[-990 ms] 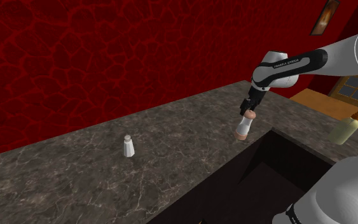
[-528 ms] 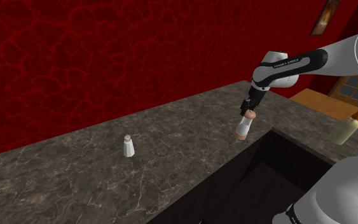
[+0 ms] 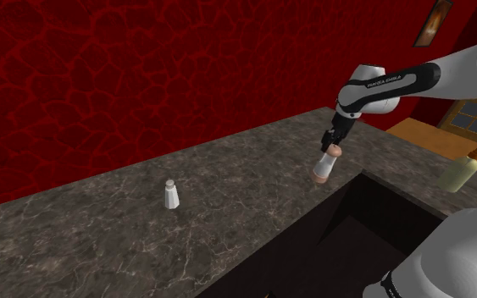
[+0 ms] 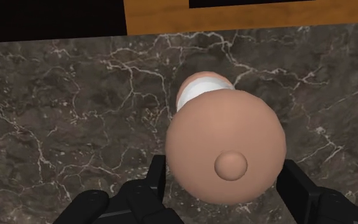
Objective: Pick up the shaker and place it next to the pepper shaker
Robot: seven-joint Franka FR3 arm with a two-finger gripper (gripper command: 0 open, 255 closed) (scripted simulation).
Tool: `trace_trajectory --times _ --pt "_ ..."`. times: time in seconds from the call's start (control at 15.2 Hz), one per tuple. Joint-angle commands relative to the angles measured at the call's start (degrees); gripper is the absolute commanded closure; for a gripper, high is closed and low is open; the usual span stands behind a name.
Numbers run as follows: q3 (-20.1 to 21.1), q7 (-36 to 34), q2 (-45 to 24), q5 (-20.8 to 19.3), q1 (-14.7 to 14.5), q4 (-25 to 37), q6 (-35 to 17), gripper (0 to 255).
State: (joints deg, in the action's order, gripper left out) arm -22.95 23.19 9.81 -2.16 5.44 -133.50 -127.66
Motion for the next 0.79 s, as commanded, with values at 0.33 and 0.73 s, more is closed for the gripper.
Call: trace_trajectory --times 0.33,0.73 --pt "0.5 -0.8 2.4 -0.9 0.1 3.3 5.6 255" --pt "1.0 -1.3 3.9 -1.3 0.1 6.6 10.3 255"
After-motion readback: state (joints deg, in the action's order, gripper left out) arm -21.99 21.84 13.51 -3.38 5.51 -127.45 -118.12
